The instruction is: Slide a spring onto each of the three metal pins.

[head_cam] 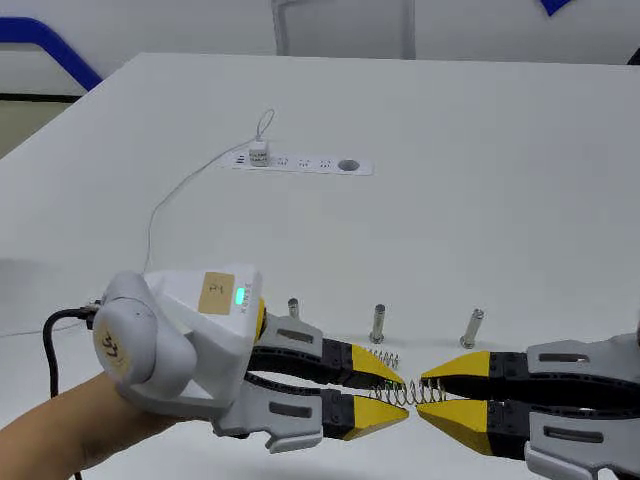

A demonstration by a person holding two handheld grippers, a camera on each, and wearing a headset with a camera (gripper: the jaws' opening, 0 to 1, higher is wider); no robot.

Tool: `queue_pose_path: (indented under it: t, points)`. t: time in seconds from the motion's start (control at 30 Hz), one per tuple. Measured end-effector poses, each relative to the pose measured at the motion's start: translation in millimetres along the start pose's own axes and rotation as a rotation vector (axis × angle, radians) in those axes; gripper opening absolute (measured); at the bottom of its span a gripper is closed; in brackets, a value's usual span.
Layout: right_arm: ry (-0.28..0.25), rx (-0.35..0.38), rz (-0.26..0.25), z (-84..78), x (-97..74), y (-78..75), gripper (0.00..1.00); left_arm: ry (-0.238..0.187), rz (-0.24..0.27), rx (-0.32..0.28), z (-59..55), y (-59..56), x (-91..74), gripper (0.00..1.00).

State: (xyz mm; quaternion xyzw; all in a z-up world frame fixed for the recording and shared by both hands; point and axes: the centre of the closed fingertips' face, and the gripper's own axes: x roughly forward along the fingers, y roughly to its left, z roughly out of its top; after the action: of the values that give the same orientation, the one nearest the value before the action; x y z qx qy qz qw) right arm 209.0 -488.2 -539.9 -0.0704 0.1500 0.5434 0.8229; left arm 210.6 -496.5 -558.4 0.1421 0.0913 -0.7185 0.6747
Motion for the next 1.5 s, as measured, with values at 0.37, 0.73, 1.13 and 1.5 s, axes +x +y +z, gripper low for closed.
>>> queue_pose_path:
  t: [0.37,0.73,1.13,1.5]
  points:
    - [-0.072,0.063,-0.027,13.6,5.6,-1.0,0.11,0.006,0.019,-0.018,-2.5,2.8,0.0,0.10]
    - [-0.096,0.094,-0.051,19.9,12.4,-0.9,0.10,0.005,0.041,-0.034,-5.8,0.8,0.9,0.10]
    - [-0.064,0.102,-0.073,15.7,17.8,-1.5,0.10,-0.010,0.091,-0.085,-12.0,2.1,-2.8,0.11]
    - [-0.089,0.090,-0.079,28.2,15.9,-7.9,0.10,-0.017,0.172,-0.109,-14.7,13.5,-11.1,0.14]
